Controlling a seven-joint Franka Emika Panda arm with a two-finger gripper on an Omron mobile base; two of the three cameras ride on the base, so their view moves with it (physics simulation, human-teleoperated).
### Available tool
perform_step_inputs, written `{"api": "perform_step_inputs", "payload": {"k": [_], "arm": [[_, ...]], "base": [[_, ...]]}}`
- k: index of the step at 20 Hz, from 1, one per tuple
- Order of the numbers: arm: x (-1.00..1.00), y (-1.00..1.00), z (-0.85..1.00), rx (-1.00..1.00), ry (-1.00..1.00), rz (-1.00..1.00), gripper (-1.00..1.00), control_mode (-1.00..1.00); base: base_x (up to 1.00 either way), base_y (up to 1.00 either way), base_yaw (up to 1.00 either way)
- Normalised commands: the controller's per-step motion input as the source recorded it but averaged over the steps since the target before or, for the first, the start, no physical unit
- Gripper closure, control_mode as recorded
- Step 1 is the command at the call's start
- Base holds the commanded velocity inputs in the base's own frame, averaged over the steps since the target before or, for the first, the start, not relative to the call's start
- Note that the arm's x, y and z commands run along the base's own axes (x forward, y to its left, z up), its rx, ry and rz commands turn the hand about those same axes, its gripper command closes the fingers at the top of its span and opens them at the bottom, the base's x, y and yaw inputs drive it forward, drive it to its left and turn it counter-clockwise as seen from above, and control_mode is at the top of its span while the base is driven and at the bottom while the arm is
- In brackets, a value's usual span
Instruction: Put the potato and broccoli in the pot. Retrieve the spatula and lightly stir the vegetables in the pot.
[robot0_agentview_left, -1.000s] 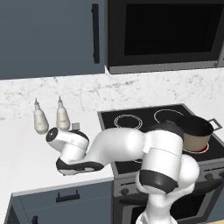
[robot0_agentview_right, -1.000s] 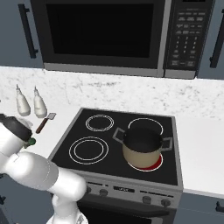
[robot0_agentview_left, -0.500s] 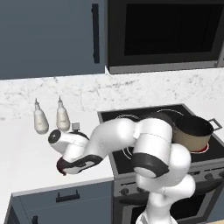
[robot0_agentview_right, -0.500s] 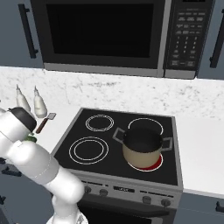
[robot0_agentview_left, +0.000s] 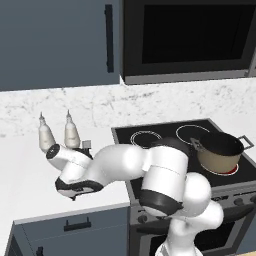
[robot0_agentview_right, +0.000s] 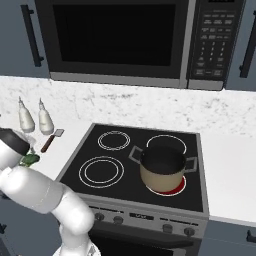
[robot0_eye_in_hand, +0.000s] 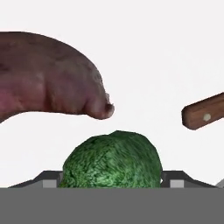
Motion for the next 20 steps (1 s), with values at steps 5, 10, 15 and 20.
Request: {"api": "perform_step_inputs", "payload": {"k": [5,10,15,20], "arm": [[-0.61,-0.73,0.62,0.13,-0.02,-0.05,1.0,-1.0],[-0.61,-1.0,0.68,0.17,-0.03,-0.06,1.0,-1.0],[-0.4,-1.0,0.37,0.17,-0.02,-0.08,1.0,-1.0],[-0.16,-1.0,0.25,0.13,-0.07,-0.06,1.0,-1.0]], "base": [[0.0,0.0,0.0],[0.0,0.0,0.0],[0.0,0.0,0.0],[0.0,0.0,0.0]]}}
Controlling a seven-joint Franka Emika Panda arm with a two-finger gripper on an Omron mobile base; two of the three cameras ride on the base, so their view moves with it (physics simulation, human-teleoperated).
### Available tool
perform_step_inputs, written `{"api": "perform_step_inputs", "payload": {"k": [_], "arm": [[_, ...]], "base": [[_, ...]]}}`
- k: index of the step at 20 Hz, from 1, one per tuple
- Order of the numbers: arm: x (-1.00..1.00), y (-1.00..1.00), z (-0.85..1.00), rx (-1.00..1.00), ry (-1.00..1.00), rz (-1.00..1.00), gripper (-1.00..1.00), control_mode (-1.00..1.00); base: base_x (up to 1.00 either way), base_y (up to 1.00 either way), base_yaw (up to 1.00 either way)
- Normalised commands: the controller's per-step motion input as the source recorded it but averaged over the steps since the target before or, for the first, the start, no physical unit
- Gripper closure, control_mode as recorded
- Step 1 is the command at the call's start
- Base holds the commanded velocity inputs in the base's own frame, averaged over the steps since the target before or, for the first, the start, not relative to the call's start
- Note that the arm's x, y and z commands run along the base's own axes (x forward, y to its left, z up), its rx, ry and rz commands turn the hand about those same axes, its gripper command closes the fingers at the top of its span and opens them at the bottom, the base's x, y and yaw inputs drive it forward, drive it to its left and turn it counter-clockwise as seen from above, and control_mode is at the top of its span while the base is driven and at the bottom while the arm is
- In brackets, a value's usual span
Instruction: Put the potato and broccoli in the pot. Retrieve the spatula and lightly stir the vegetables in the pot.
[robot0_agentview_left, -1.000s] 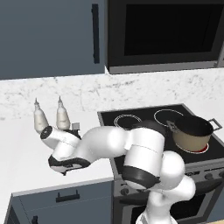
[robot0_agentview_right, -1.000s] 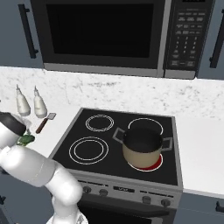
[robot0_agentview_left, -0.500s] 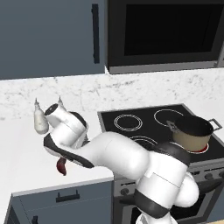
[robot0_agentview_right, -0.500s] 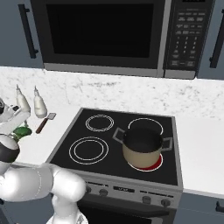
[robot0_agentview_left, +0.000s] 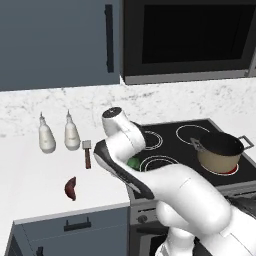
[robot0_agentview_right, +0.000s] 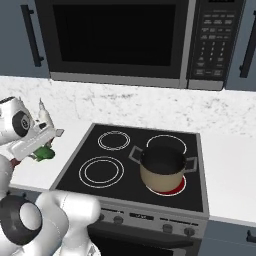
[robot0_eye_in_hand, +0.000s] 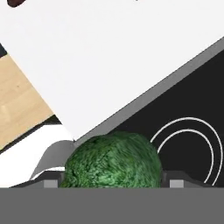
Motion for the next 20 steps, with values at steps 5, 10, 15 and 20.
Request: {"api": "perform_step_inputs", "payload": {"k": [5,10,15,20], "arm": [[0.0,-1.0,0.49,0.08,-0.13,-0.06,1.0,-1.0],[0.01,-1.0,0.45,0.1,-0.06,-0.09,1.0,-1.0],[0.04,-1.0,0.26,0.15,-0.01,-0.07,1.0,-1.0],[0.0,-1.0,0.21,0.18,0.0,-0.08,1.0,-1.0]], "base": [[0.0,0.0,0.0],[0.0,0.0,0.0],[0.0,0.0,0.0],[0.0,0.0,0.0]]}}
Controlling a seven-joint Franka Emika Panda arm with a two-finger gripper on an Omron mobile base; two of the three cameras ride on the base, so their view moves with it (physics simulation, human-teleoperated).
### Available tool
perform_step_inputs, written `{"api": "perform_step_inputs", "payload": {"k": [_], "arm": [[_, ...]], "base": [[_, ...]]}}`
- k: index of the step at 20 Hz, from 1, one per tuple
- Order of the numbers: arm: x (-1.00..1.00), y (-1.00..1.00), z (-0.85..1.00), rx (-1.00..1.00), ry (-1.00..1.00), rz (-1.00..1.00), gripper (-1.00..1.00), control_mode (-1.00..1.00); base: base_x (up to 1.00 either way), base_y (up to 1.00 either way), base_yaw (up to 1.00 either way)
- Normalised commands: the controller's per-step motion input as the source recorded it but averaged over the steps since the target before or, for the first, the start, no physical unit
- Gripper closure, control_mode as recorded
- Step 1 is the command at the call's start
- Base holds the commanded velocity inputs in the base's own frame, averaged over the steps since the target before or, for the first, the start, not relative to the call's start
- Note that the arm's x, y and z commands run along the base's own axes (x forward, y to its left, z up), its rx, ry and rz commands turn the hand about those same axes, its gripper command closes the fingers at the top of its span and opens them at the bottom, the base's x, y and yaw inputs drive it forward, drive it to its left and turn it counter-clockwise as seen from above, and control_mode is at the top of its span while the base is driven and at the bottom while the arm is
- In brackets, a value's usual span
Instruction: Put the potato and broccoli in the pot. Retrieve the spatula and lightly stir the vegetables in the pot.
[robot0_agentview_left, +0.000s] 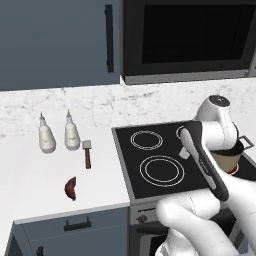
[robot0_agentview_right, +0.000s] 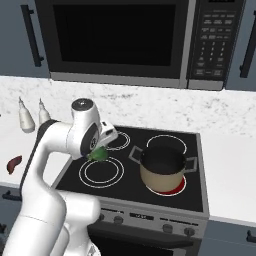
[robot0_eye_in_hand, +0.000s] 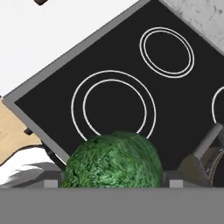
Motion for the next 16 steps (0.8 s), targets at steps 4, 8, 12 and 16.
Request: {"api": "perform_step_inputs", "payload": {"k": [4,8,12,16], "arm": [[0.06,-1.0,0.17,0.12,0.0,-0.12,1.0,-1.0],[0.36,-1.0,0.02,0.07,0.0,-0.17,1.0,-1.0],[0.47,-1.0,0.0,0.05,0.0,-0.17,1.0,-1.0],[0.59,-0.98,-0.03,0.06,0.03,-0.15,1.0,-1.0]], "base": [[0.0,0.0,0.0],[0.0,0.0,0.0],[0.0,0.0,0.0],[0.0,0.0,0.0]]}}
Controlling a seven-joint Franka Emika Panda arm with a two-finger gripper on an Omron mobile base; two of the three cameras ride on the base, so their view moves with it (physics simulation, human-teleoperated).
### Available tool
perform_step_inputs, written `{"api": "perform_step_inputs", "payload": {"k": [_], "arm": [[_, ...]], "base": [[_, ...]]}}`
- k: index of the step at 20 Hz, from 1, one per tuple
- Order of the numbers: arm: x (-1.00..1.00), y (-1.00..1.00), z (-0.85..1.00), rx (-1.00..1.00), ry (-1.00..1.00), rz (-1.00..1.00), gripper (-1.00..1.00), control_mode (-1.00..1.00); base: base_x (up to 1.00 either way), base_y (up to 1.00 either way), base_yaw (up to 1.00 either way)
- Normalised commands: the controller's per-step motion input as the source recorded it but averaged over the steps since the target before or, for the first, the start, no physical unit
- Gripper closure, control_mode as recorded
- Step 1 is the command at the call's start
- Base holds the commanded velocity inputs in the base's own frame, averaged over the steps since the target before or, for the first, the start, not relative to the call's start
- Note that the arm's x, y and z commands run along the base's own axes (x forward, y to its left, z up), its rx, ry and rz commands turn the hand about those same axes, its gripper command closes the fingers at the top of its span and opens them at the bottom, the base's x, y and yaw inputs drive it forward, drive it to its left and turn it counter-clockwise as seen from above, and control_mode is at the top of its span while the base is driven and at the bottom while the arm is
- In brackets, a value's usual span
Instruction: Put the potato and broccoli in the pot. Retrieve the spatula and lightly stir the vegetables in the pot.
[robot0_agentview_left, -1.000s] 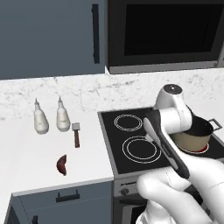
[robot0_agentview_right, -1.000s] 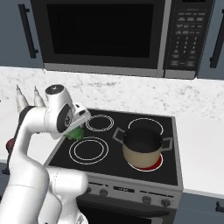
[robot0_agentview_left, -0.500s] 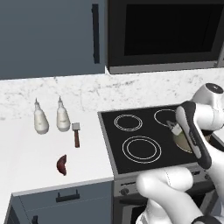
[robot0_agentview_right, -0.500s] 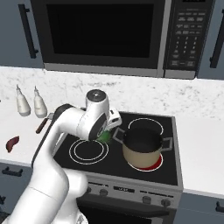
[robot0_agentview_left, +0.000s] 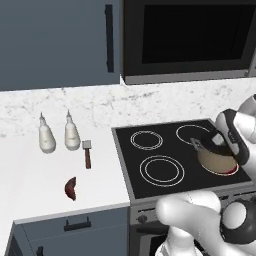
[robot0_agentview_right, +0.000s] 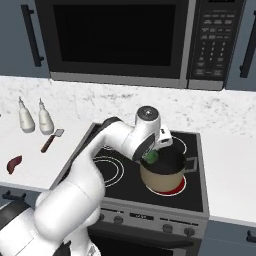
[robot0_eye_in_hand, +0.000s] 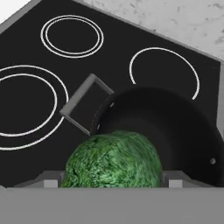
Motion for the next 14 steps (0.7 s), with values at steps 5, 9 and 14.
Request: {"api": "perform_step_inputs", "payload": {"k": [5,9,14], "arm": [[0.65,-0.81,-0.24,0.09,0.08,-0.1,1.0,-1.0],[0.49,-0.44,-0.46,0.1,0.11,-0.04,1.0,-1.0],[0.49,-0.11,-0.48,0.06,0.1,0.0,1.0,-1.0]], "base": [[0.0,0.0,0.0],[0.0,0.0,0.0],[0.0,0.0,0.0]]}}
